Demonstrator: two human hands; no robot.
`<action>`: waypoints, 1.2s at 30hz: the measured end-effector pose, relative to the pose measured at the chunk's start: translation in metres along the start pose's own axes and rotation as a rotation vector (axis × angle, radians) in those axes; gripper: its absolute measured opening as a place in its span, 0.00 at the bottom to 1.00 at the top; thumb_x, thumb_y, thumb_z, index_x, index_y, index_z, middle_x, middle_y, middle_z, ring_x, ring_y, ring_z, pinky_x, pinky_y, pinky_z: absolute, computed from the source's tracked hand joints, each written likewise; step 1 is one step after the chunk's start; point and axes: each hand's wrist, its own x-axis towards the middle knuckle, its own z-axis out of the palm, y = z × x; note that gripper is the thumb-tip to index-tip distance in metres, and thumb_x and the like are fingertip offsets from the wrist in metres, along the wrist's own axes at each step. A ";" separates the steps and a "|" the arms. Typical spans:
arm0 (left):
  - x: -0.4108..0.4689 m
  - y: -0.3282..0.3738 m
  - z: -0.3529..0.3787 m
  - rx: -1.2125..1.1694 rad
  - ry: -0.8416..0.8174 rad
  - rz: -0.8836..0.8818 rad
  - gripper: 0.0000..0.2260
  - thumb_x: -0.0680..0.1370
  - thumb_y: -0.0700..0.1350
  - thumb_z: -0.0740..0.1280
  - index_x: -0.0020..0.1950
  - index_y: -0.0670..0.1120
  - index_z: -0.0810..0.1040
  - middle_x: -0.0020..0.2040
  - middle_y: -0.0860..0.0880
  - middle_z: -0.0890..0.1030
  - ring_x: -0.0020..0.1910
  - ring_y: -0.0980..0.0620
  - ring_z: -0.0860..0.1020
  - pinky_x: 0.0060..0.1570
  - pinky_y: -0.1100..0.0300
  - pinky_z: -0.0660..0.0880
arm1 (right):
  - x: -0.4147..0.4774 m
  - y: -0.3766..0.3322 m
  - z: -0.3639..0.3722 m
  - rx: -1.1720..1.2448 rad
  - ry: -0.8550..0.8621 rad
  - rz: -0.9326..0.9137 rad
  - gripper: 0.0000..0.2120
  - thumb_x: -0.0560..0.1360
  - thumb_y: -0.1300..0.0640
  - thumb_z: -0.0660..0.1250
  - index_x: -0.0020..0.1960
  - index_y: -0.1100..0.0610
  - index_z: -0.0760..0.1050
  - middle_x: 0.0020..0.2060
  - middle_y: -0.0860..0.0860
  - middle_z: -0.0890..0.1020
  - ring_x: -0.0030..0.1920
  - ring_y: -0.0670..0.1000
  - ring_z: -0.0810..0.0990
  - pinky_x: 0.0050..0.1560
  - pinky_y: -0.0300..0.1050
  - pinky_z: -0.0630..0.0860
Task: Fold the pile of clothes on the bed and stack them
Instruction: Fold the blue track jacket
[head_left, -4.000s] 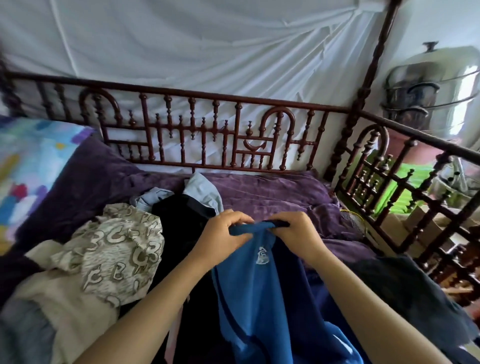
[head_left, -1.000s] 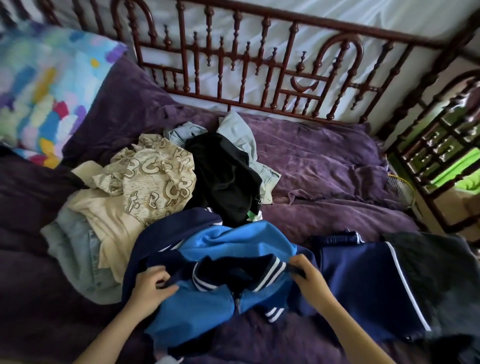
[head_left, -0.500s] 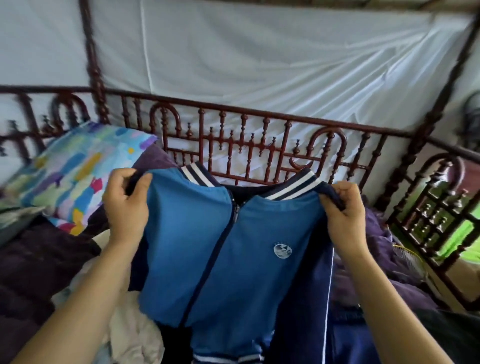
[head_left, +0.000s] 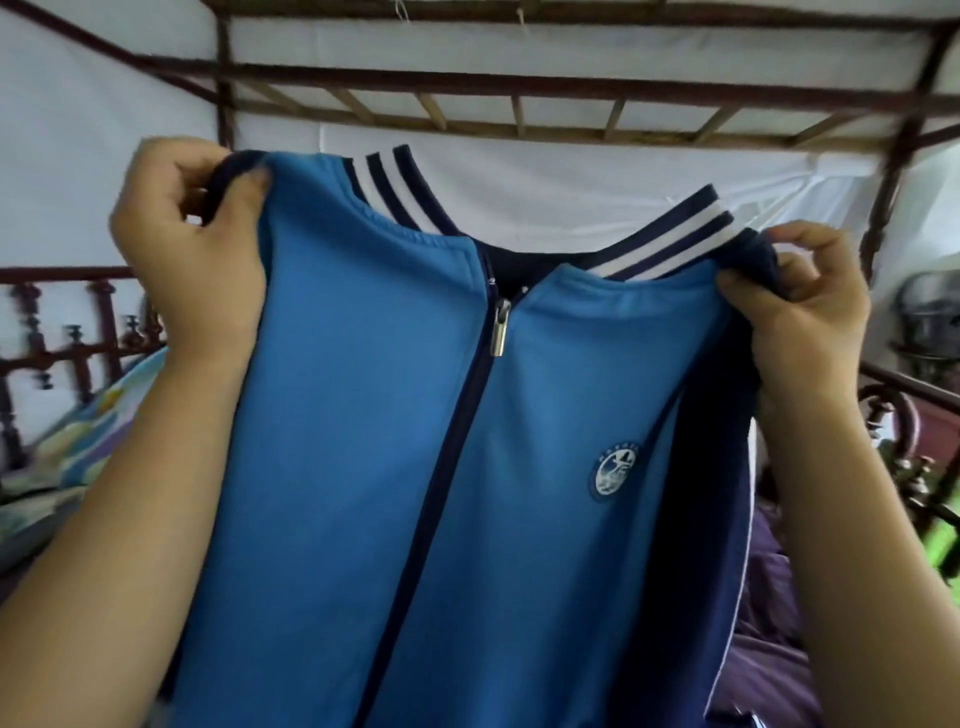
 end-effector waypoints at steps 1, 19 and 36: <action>-0.004 -0.003 0.000 0.013 -0.047 -0.012 0.10 0.72 0.45 0.68 0.38 0.58 0.70 0.35 0.66 0.76 0.36 0.66 0.73 0.42 0.68 0.72 | -0.001 0.006 -0.002 -0.015 0.001 0.039 0.20 0.70 0.75 0.63 0.43 0.49 0.70 0.29 0.43 0.79 0.34 0.44 0.75 0.40 0.38 0.72; -0.225 -0.186 -0.075 0.550 -1.834 -1.039 0.14 0.67 0.30 0.68 0.50 0.41 0.79 0.50 0.47 0.80 0.50 0.51 0.77 0.50 0.62 0.73 | -0.132 0.207 -0.058 -0.564 -0.753 0.995 0.22 0.68 0.75 0.69 0.50 0.49 0.76 0.52 0.60 0.76 0.53 0.57 0.76 0.58 0.52 0.73; -0.287 -0.178 -0.050 0.242 -2.077 -1.279 0.30 0.67 0.73 0.60 0.64 0.60 0.69 0.65 0.55 0.73 0.61 0.55 0.72 0.58 0.61 0.69 | -0.125 0.207 -0.084 -0.439 -0.579 0.939 0.13 0.70 0.75 0.67 0.36 0.58 0.79 0.22 0.45 0.69 0.23 0.39 0.68 0.29 0.27 0.67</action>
